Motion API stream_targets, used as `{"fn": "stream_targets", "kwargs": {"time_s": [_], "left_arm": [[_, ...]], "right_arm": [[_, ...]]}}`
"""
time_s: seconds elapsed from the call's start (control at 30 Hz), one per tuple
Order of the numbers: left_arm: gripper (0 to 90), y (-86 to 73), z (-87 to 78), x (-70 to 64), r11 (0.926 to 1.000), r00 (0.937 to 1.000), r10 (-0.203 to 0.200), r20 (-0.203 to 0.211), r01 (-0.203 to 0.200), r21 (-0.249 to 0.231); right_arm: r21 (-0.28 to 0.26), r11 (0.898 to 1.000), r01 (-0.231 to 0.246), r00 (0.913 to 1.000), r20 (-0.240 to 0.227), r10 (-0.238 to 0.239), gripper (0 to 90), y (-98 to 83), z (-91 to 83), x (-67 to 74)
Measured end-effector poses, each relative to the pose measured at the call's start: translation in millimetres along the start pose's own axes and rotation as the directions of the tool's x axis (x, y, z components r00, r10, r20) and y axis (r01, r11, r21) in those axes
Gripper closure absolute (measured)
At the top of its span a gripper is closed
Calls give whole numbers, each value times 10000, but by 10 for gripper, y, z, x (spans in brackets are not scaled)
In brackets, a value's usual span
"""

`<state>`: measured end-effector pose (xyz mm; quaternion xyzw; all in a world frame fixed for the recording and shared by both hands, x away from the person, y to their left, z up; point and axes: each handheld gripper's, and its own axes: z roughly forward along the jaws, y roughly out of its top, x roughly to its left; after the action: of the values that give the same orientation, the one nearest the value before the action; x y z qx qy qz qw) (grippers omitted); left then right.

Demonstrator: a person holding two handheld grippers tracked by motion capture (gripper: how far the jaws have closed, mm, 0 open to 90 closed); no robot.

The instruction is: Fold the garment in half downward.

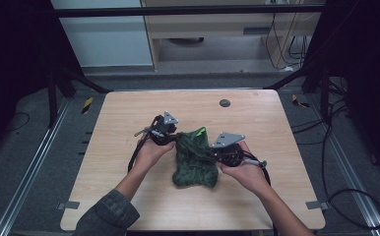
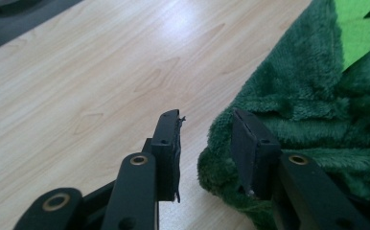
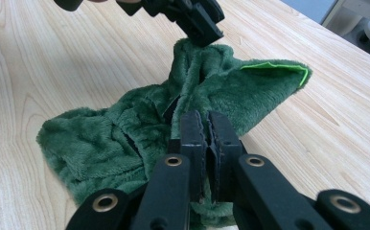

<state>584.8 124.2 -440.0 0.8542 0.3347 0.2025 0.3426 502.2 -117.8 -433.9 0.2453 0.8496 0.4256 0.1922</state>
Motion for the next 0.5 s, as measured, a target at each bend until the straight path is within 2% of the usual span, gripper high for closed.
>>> {"fn": "stream_targets", "kwargs": {"time_s": [0.17,0.2,0.4,0.5], "left_arm": [[608,-46,10,-22,10000,10000,-21,80,20,91],[603,-67,-6,-28,9999,10000,69,52,-70,128],[583,-202,-68,-44,9998,9997,16,237,-20,186],[583,-276,-88,-59,9995,9981,-10,610,-10,324]], "right_arm": [[-35,10000,3,10000,-43,-4,864,-11,-4,10],[-43,10000,0,10000,-34,0,864,-15,-9,8],[-77,9999,-67,10000,-32,66,864,-56,-45,13],[-60,9999,-105,9999,-53,105,863,-96,-62,27]]}}
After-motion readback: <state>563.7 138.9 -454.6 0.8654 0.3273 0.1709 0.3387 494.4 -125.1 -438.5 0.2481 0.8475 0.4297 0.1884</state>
